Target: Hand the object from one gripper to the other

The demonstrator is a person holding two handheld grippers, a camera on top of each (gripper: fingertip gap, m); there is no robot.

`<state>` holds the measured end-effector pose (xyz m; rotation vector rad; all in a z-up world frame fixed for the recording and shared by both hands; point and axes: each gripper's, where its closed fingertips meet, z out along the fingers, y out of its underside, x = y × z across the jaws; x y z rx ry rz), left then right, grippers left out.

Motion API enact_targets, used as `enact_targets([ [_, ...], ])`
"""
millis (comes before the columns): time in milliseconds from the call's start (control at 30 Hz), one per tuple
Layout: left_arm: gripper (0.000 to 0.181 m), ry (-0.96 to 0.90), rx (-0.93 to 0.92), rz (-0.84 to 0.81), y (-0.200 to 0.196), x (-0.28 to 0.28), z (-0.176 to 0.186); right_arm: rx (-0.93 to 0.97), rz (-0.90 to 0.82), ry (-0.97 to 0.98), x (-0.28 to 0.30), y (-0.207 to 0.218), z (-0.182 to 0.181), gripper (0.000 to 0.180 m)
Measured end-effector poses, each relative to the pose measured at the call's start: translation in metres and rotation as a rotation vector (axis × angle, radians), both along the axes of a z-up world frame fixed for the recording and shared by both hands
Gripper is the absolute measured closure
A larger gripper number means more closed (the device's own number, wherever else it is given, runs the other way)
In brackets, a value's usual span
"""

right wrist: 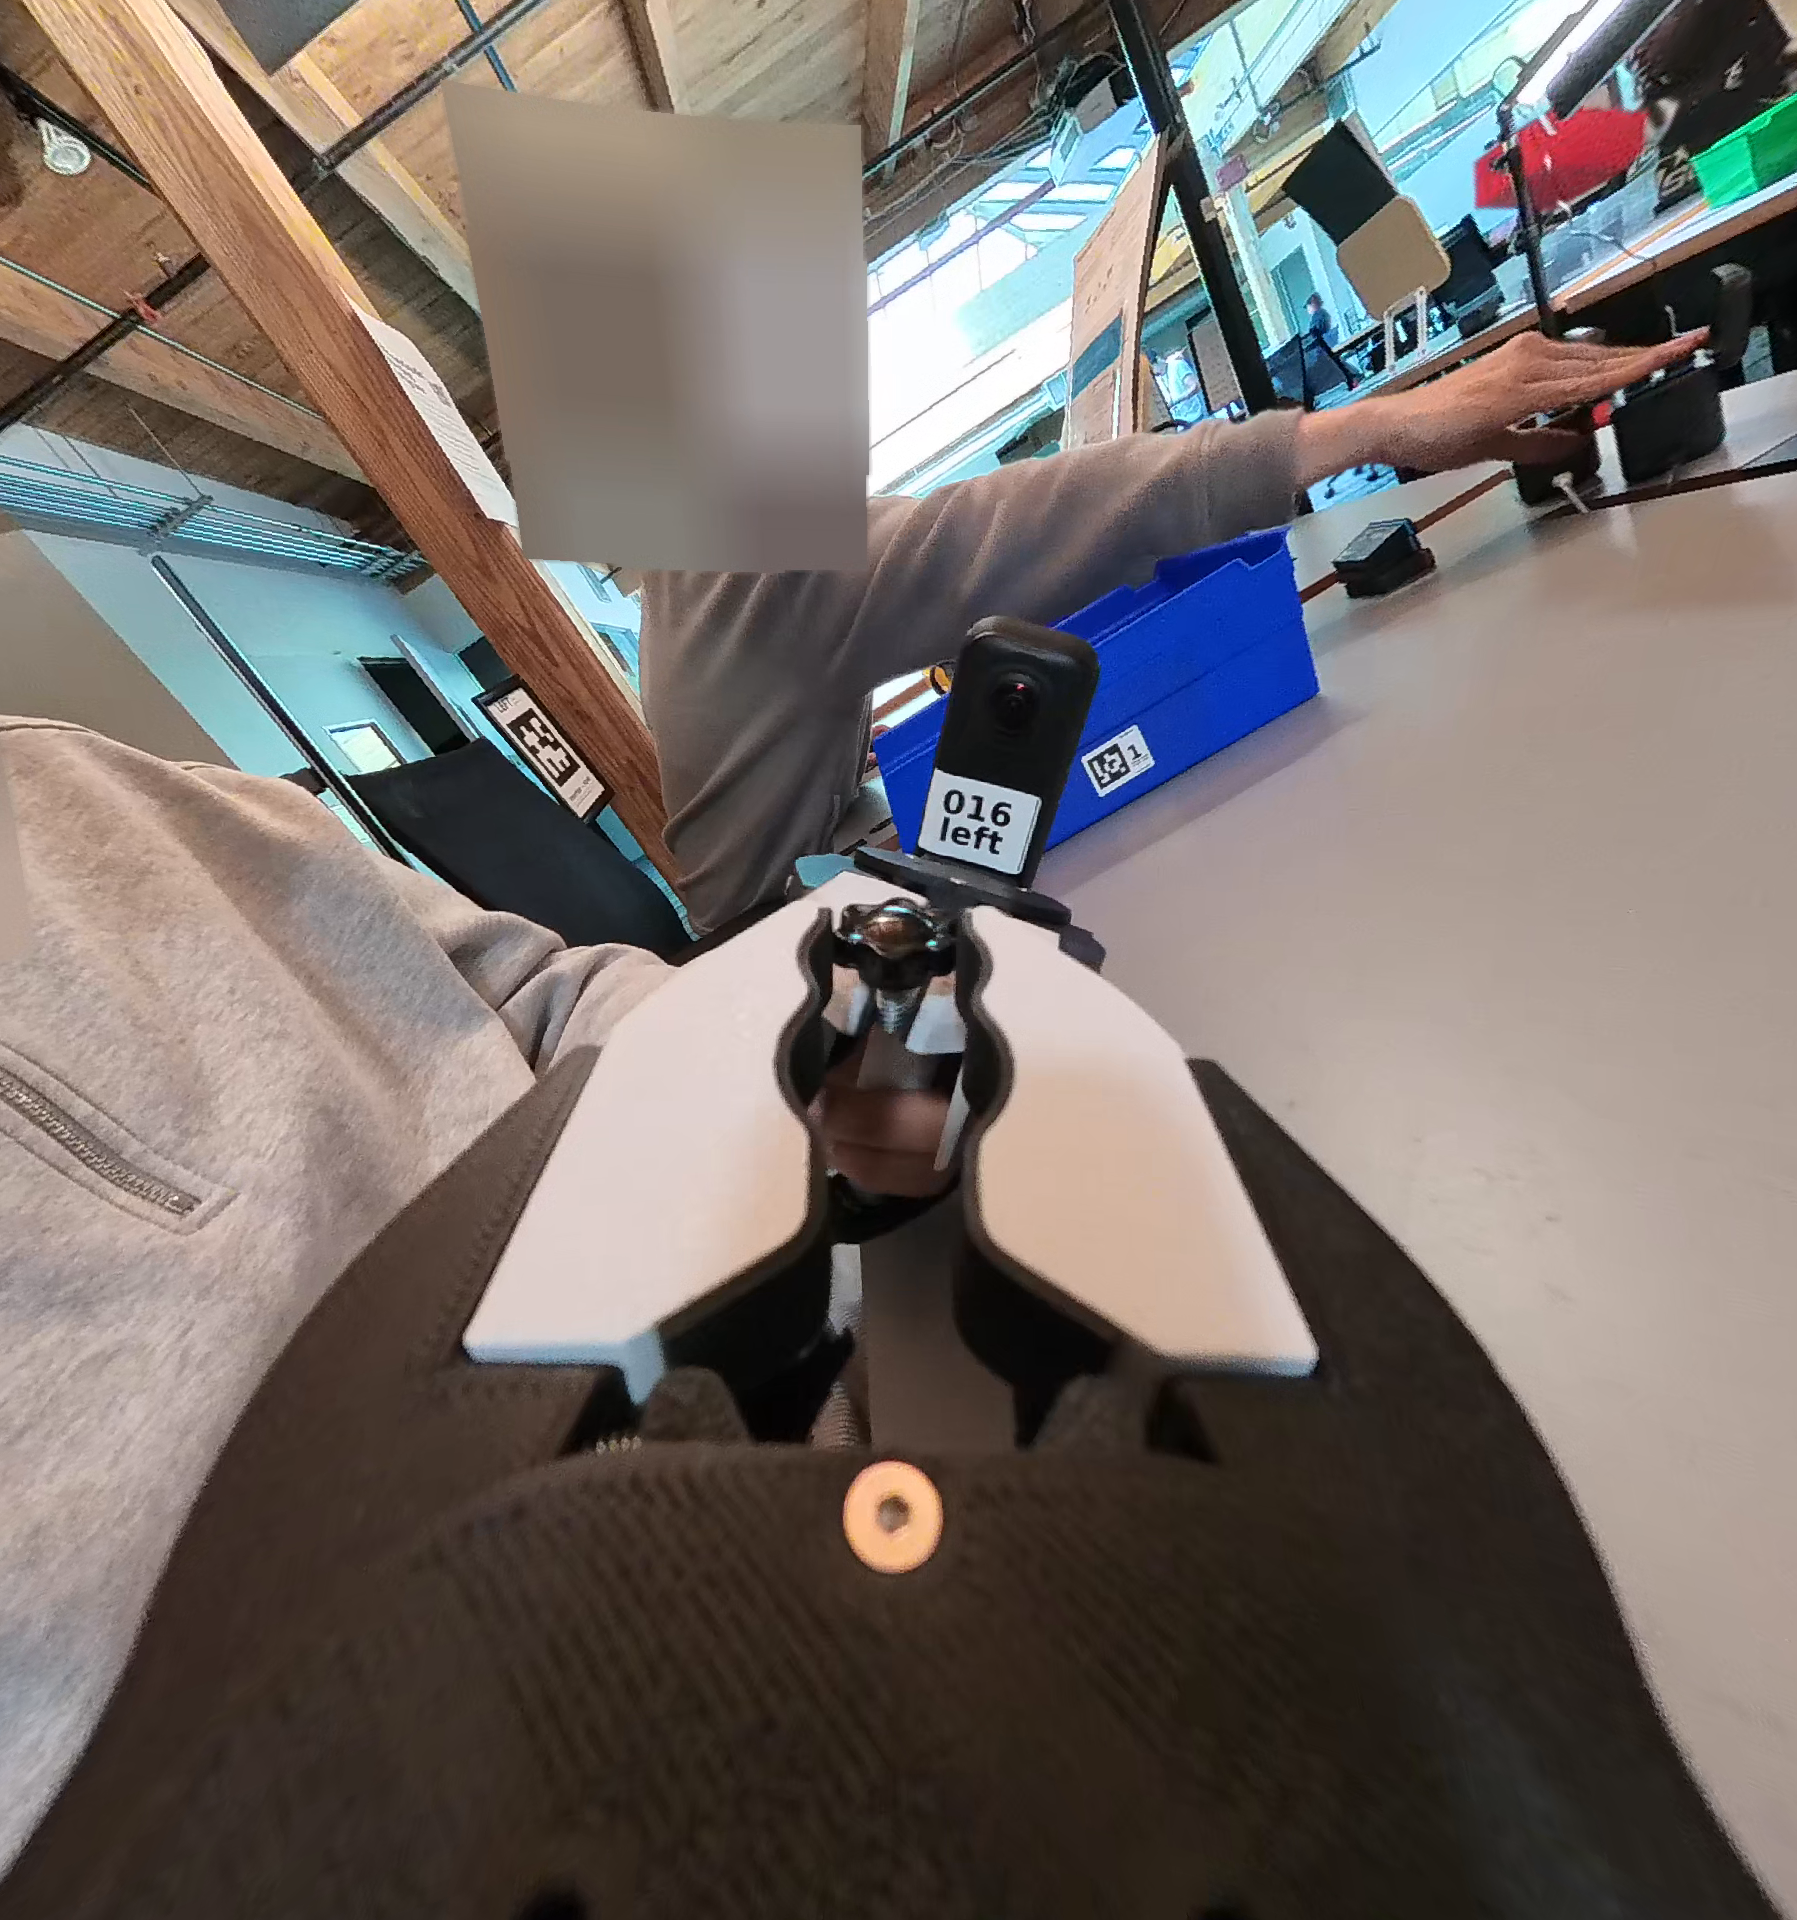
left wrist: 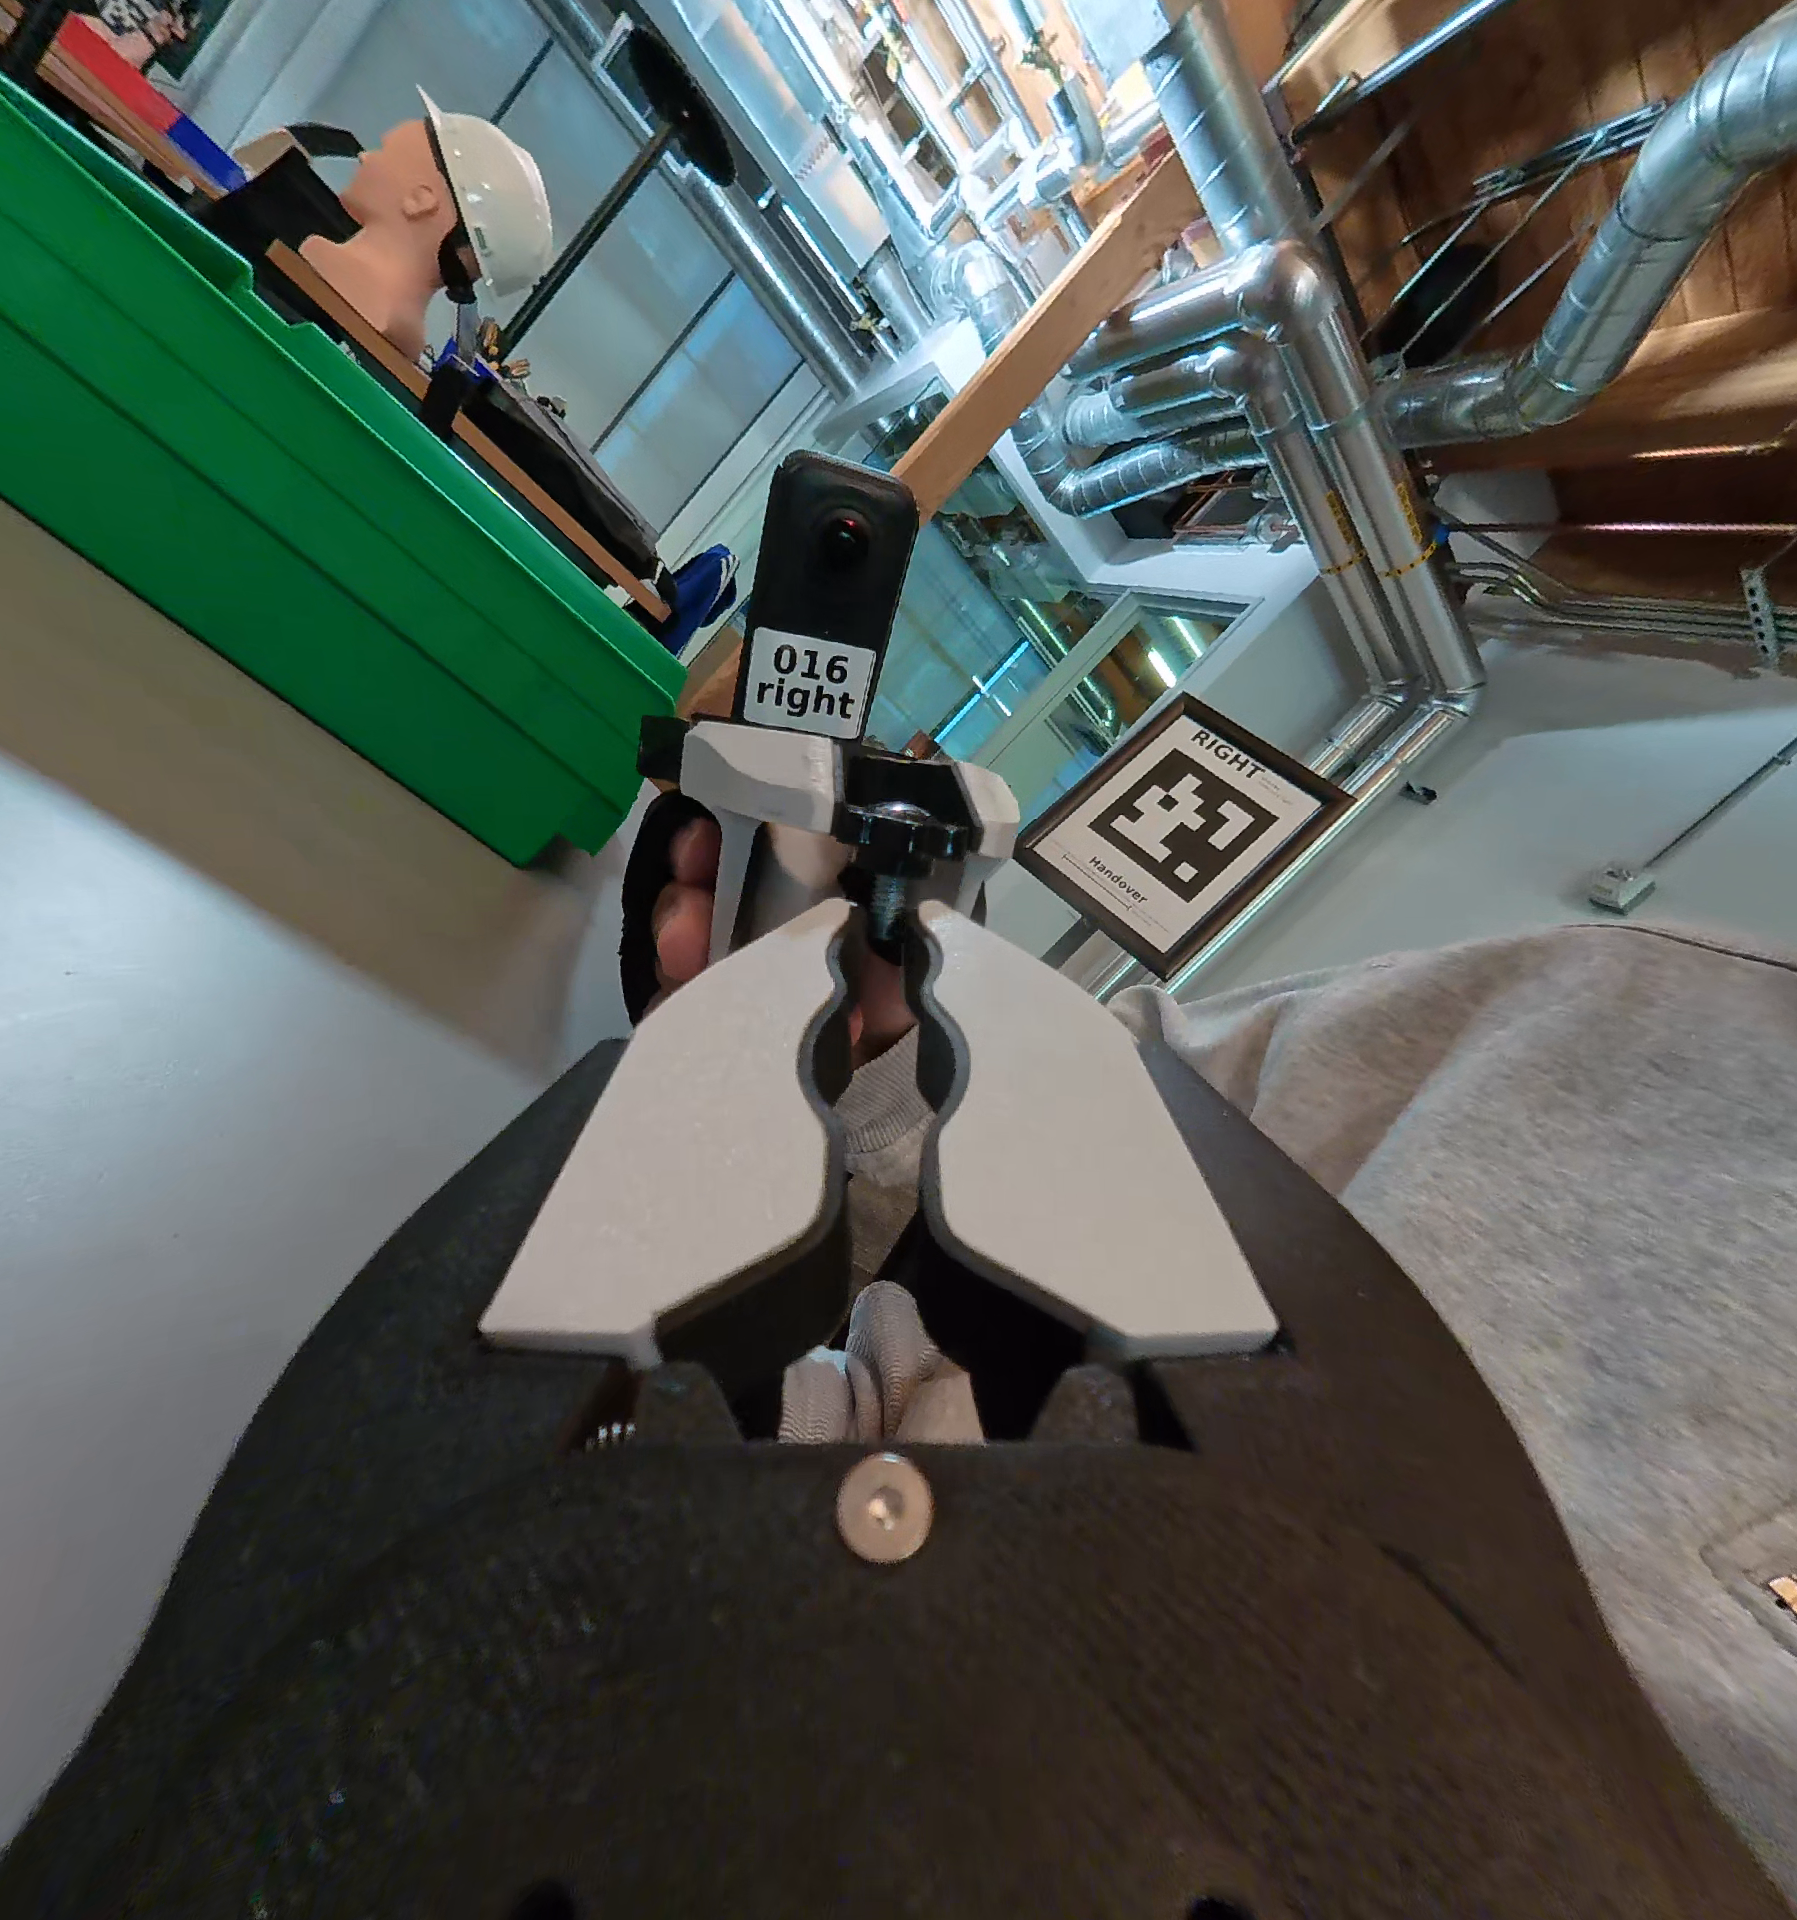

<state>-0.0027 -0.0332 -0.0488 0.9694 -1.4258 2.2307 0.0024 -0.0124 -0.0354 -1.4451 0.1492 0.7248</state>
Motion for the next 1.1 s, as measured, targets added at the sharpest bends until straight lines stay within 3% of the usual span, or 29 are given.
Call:
enact_targets([
  [200, 0.175, 0.024, -0.031, -0.005, 0.002, 0.001, 0.001, 0.028, -0.025, -0.029, 0.003, 0.000, 0.001, 0.154],
  [300, 0.175, 0.051, -0.048, 0.043, 0.010, 0.007, 0.000, 0.095, -0.135, -0.116, 0.013, 0.000, 0.009, 0.119],
  [367, 0.175, 0.061, -0.002, 0.119, 0.017, 0.015, -0.006, 0.082, -0.209, -0.188, 0.019, 0.000, 0.008, 0.115],
  [533, 0.174, -0.018, 0.363, 0.395, 0.041, 0.034, -0.029, -0.107, -0.284, -0.255, 0.031, 0.004, -0.016, 0.139],
  [733, 0.174, -0.274, 0.863, 0.549, 0.054, 0.043, -0.042, -0.162, -0.278, -0.159, 0.035, 0.003, -0.021, 0.145],
  [1100, 0.174, -0.514, 1.146, 0.516, 0.031, 0.034, -0.050, -0.271, -0.219, -0.087, 0.032, 0.008, -0.042, 0.142],
])
